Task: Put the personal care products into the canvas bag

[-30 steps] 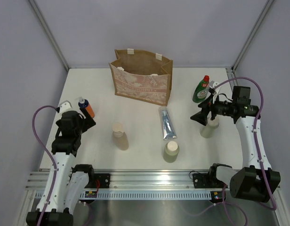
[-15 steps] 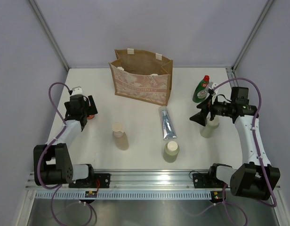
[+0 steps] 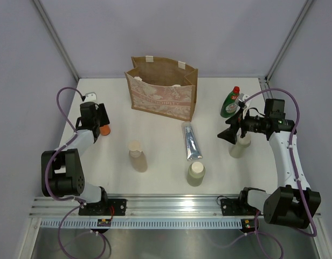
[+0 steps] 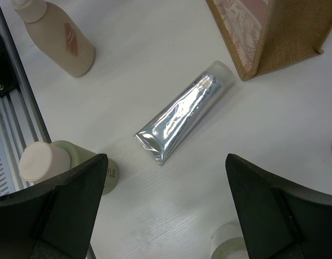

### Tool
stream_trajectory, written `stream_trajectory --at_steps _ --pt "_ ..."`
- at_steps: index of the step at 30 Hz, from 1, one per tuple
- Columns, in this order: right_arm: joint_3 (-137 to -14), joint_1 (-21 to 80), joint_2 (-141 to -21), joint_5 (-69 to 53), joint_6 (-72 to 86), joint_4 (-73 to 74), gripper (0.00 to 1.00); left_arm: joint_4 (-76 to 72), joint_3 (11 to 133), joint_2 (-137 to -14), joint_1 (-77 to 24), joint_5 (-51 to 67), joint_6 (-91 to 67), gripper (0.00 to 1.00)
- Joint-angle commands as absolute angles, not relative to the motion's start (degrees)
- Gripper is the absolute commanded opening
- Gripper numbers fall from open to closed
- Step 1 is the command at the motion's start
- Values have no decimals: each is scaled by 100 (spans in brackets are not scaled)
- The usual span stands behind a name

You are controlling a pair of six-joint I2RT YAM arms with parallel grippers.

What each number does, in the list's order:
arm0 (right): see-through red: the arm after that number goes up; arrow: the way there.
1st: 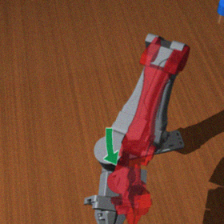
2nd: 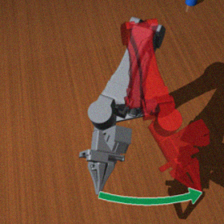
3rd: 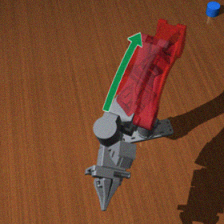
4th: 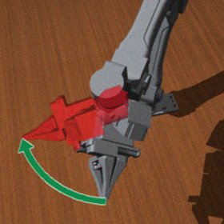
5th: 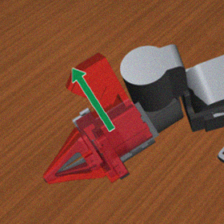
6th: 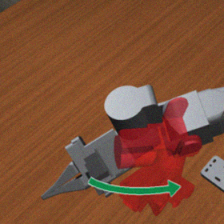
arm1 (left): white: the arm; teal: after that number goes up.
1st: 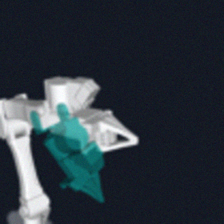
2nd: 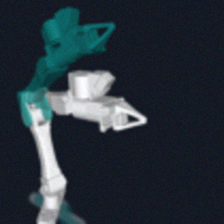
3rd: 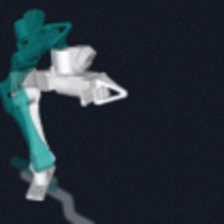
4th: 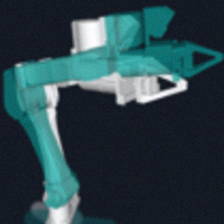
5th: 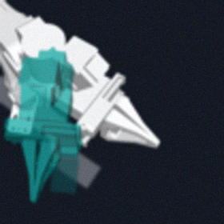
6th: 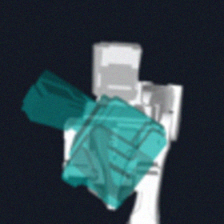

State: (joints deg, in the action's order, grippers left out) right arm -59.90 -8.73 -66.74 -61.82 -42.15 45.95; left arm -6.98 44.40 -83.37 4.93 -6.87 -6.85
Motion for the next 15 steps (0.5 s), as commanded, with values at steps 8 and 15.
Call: stream_trajectory --at_steps 8,15 --pt "-6557 -835 -6812 -6196 -4535 5027 100 -10 5263 -7217 510 1097 -1791 0" --pt "-6618 -835 -6873 -6381 -4368 5098 100 220 5739 -6381 501 1704 -3951 0"
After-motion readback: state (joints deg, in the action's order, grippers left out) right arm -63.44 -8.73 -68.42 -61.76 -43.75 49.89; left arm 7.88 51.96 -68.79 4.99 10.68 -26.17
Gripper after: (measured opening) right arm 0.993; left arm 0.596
